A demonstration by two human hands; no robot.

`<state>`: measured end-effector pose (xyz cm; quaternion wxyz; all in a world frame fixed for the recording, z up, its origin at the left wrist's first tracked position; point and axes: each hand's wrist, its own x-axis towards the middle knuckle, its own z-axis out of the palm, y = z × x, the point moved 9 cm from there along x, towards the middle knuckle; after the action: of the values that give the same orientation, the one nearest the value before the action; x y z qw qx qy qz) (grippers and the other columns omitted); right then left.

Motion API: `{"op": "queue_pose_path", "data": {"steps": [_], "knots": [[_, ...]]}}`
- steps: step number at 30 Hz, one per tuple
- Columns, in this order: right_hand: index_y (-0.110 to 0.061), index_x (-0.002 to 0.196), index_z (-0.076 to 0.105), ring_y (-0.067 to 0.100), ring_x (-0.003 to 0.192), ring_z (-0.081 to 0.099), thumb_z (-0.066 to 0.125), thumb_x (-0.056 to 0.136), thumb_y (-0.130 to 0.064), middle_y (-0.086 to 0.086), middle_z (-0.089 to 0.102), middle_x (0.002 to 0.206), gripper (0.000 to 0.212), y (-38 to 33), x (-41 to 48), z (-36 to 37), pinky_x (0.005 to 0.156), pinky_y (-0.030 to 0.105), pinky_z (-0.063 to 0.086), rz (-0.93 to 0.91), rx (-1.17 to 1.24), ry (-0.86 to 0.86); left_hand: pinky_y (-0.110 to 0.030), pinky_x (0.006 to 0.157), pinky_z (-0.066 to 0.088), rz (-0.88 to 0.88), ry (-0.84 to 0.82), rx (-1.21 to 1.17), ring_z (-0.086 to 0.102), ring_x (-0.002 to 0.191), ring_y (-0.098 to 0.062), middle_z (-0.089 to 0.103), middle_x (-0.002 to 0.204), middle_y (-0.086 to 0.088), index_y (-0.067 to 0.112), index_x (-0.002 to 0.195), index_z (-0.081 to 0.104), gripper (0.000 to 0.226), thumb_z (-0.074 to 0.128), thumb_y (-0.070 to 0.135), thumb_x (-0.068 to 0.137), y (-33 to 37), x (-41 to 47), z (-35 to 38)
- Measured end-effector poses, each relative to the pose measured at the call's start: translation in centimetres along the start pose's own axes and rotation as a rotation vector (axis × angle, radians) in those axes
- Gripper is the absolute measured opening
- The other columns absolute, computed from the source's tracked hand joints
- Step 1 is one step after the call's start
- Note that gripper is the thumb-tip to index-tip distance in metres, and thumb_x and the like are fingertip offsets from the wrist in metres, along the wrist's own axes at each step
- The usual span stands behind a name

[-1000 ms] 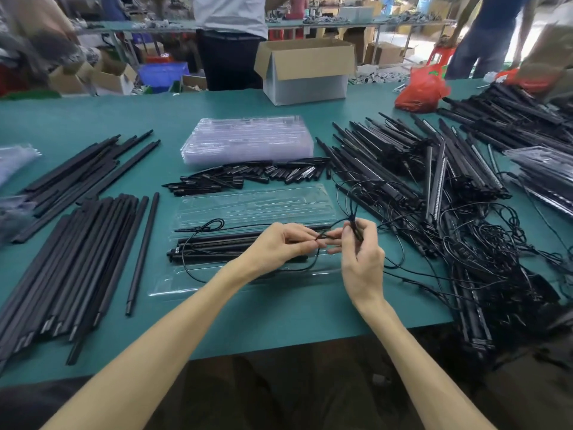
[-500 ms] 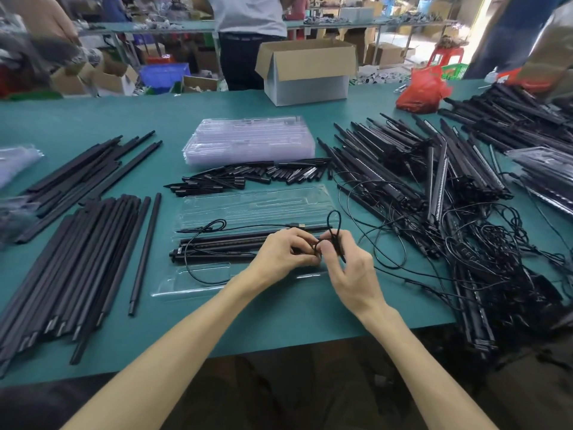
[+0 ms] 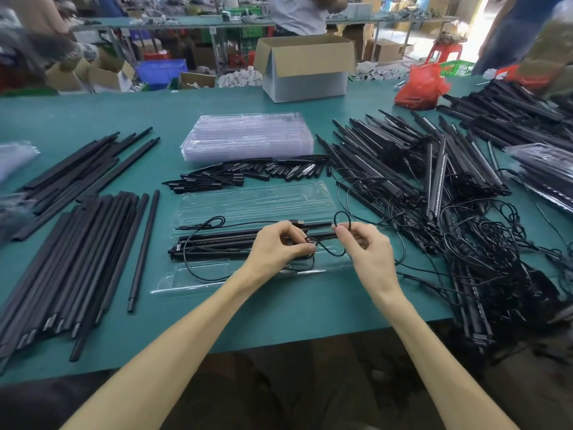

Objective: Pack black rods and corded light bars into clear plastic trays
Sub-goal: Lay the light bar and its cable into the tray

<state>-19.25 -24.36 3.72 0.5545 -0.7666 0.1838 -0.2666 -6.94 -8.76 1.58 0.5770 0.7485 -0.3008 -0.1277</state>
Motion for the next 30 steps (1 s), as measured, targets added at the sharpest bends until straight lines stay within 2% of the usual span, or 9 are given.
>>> {"op": "queue_pose_path", "data": {"steps": [3, 6, 8, 10, 15, 20, 24, 27, 30], "knots": [[-0.021, 0.091, 0.068, 0.012, 0.076, 0.062, 0.072, 0.092, -0.028, 0.002, 0.070, 0.087, 0.008, 0.5, 0.1, -0.4, 0.073, 0.031, 0.052, 0.031, 0.055, 0.030, -0.034, 0.082, 0.058, 0.005, 0.006, -0.057, 0.071, 0.085, -0.024, 0.074, 0.089, -0.005, 0.012, 0.086, 0.064, 0.030, 0.089, 0.023, 0.075, 0.3, -0.2, -0.4], [-0.015, 0.091, 0.065, 0.012, 0.065, 0.059, 0.073, 0.091, -0.022, 0.007, 0.069, 0.081, 0.011, 0.9, 0.3, -0.4, 0.059, 0.031, 0.051, 0.058, 0.053, 0.033, -0.023, 0.078, 0.054, 0.025, -0.028, -0.113, 0.070, 0.083, -0.012, 0.075, 0.089, 0.000, 0.017, 0.096, 0.073, 0.019, 0.079, 0.031, 0.086, 0.8, -0.3, -0.1], [-0.013, 0.091, 0.063, 0.011, 0.058, 0.059, 0.074, 0.091, -0.018, 0.007, 0.068, 0.078, 0.011, 0.8, 0.4, 0.0, 0.054, 0.027, 0.050, 0.057, 0.052, 0.022, -0.017, 0.074, 0.050, 0.023, -0.015, -0.145, 0.067, 0.080, -0.005, 0.075, 0.085, 0.002, 0.018, 0.088, 0.077, 0.025, 0.066, 0.040, 0.095, 0.9, -0.4, -0.4], [-0.012, 0.091, 0.062, 0.013, 0.055, 0.061, 0.074, 0.091, -0.016, 0.007, 0.068, 0.076, 0.012, 0.8, 0.4, 0.5, 0.052, 0.024, 0.051, 0.059, 0.061, 0.015, -0.019, 0.072, 0.051, 0.004, 0.015, -0.170, 0.065, 0.076, -0.007, 0.074, 0.079, 0.000, 0.017, 0.081, 0.078, 0.037, 0.060, 0.045, 0.097, 0.6, -0.4, -0.9], [-0.009, 0.091, 0.060, 0.022, 0.059, 0.071, 0.073, 0.091, -0.012, 0.000, 0.070, 0.069, 0.014, 1.2, 0.4, 1.8, 0.059, 0.032, 0.060, 0.105, 0.110, -0.002, -0.020, 0.071, 0.051, -0.009, 0.015, -0.184, 0.065, 0.070, -0.009, 0.071, 0.075, 0.003, 0.013, 0.096, 0.075, 0.021, 0.071, 0.033, 0.093, 0.5, -0.5, -0.9], [-0.009, 0.090, 0.057, 0.023, 0.064, 0.075, 0.072, 0.090, -0.010, 0.001, 0.072, 0.073, 0.016, 1.9, 0.1, 1.8, 0.062, 0.023, 0.057, 0.149, 0.134, 0.011, -0.026, 0.072, 0.055, 0.053, -0.035, -0.113, 0.069, 0.075, -0.013, 0.075, 0.090, 0.000, 0.016, 0.099, 0.074, 0.013, 0.077, 0.022, 0.089, 1.1, -0.8, -0.3], [-0.008, 0.089, 0.054, 0.021, 0.065, 0.075, 0.072, 0.090, -0.008, 0.004, 0.073, 0.075, 0.018, 2.1, 0.0, 1.9, 0.061, 0.015, 0.053, 0.161, 0.105, 0.011, -0.027, 0.074, 0.056, 0.038, -0.016, -0.090, 0.072, 0.075, -0.017, 0.075, 0.088, 0.001, 0.020, 0.092, 0.075, 0.015, 0.078, 0.033, 0.087, 1.1, -0.9, -0.2], [-0.009, 0.089, 0.054, 0.023, 0.066, 0.076, 0.071, 0.089, -0.006, 0.006, 0.072, 0.078, 0.017, 2.3, 0.0, 1.7, 0.062, 0.020, 0.056, 0.196, 0.144, 0.012, -0.031, 0.082, 0.058, 0.035, -0.035, -0.095, 0.073, 0.087, -0.020, 0.076, 0.092, 0.000, 0.017, 0.095, 0.076, 0.017, 0.083, 0.027, 0.082, 1.1, -0.9, 0.0], [-0.009, 0.091, 0.054, 0.027, 0.068, 0.076, 0.071, 0.088, -0.005, 0.002, 0.068, 0.079, 0.017, 2.5, 0.0, 1.5, 0.067, 0.027, 0.060, 0.231, 0.193, 0.003, -0.026, 0.083, 0.057, 0.038, -0.063, -0.109, 0.073, 0.090, -0.019, 0.077, 0.094, -0.001, 0.013, 0.100, 0.076, 0.019, 0.083, 0.015, 0.082, 1.1, -1.0, 0.3]]}}
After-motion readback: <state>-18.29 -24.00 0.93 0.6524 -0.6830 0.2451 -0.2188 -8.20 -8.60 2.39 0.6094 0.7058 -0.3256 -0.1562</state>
